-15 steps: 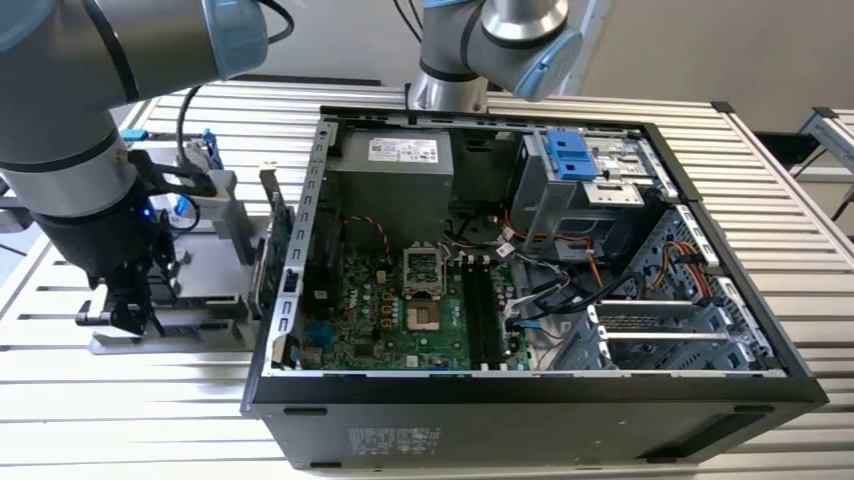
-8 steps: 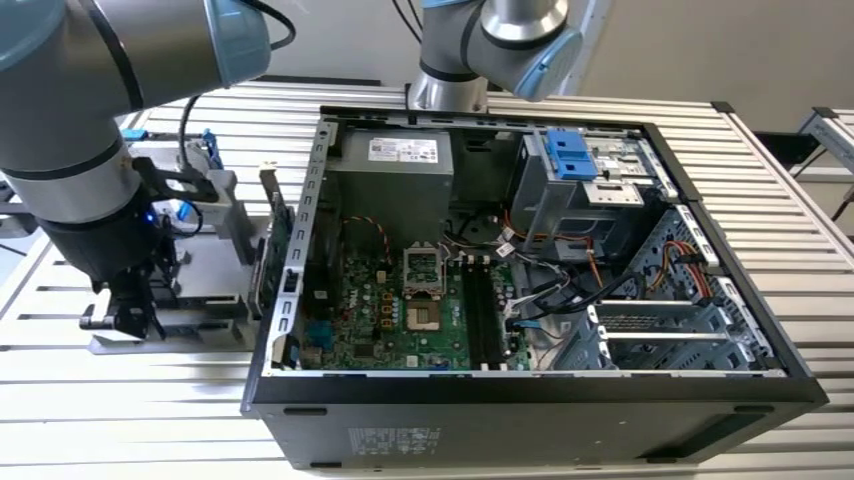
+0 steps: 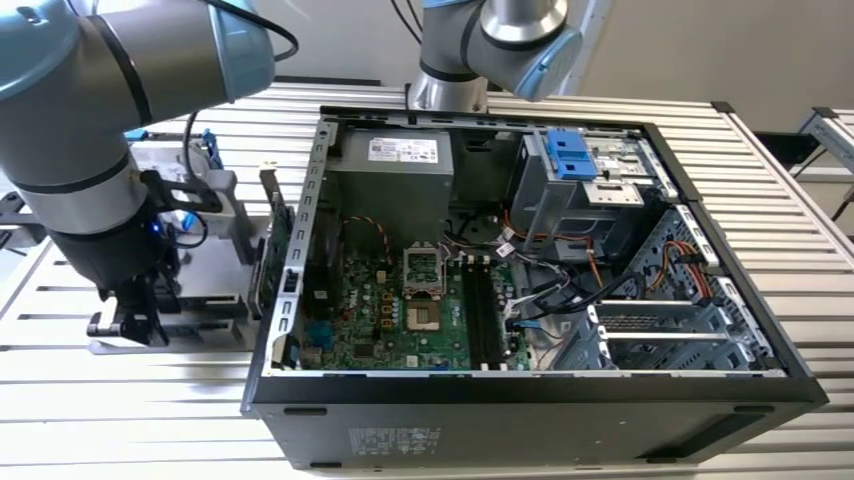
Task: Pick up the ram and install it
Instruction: 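Pick up the ram and move it above insertion slot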
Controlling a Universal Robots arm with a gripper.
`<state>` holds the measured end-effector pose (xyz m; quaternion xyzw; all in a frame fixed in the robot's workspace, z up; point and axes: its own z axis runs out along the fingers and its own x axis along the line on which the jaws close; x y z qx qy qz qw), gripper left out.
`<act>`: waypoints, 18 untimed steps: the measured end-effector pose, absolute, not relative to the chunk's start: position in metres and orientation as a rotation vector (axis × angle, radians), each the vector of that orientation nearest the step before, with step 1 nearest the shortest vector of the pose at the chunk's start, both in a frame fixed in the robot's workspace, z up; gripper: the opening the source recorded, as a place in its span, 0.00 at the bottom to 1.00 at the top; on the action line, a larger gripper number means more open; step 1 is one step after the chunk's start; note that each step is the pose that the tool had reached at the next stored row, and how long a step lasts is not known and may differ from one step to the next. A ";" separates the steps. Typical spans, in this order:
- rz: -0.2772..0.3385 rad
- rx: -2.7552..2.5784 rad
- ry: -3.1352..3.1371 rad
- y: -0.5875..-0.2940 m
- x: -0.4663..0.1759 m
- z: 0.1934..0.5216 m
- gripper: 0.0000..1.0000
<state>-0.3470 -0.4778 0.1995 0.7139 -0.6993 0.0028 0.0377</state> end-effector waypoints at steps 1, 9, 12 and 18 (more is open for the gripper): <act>0.008 2.190 -2.145 -0.478 -0.347 0.198 1.00; 0.006 2.189 -2.144 -0.478 -0.347 0.193 1.00; 0.006 2.189 -2.144 -0.478 -0.347 0.193 1.00; 0.006 2.189 -2.144 -0.478 -0.347 0.193 0.00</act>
